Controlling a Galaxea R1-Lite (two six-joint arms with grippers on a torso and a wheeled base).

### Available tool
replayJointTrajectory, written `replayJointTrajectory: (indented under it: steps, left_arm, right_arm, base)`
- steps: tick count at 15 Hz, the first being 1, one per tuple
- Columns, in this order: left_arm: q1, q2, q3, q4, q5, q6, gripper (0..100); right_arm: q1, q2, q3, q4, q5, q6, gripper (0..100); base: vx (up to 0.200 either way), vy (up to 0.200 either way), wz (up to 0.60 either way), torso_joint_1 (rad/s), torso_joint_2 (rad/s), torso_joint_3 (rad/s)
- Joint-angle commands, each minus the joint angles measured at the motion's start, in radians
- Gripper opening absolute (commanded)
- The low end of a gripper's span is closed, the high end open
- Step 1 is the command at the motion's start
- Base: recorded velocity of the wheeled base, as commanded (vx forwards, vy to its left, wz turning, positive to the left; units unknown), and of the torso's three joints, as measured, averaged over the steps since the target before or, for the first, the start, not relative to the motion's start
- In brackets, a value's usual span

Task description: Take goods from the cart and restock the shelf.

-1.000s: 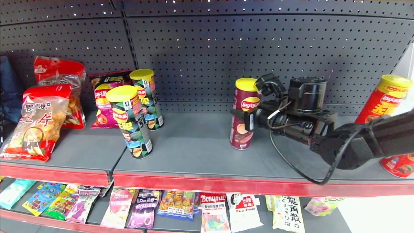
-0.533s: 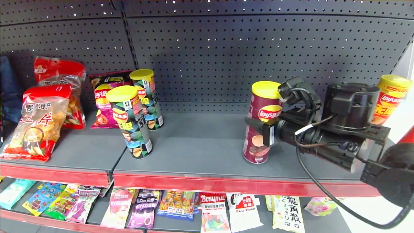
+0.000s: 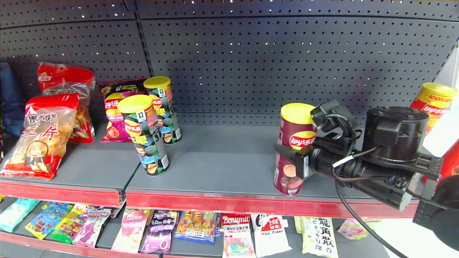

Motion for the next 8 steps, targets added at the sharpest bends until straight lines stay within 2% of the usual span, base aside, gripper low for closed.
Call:
replayJointTrajectory:
  steps: [1, 8]
  left_arm:
    - [0.000, 0.000, 0.001, 0.000, 0.000, 0.000, 0]
    - [0.000, 0.000, 0.005, 0.000, -0.002, 0.000, 0]
  right_arm:
    - [0.006, 0.000, 0.000, -0.001, 0.000, 0.001, 0]
    - [0.035, -0.003, 0.023, -0.001, -0.016, 0.025, 0]
  base:
    - [0.000, 0.000, 0.00, 0.000, 0.00, 0.000]
    - [0.000, 0.000, 0.00, 0.000, 0.00, 0.000]
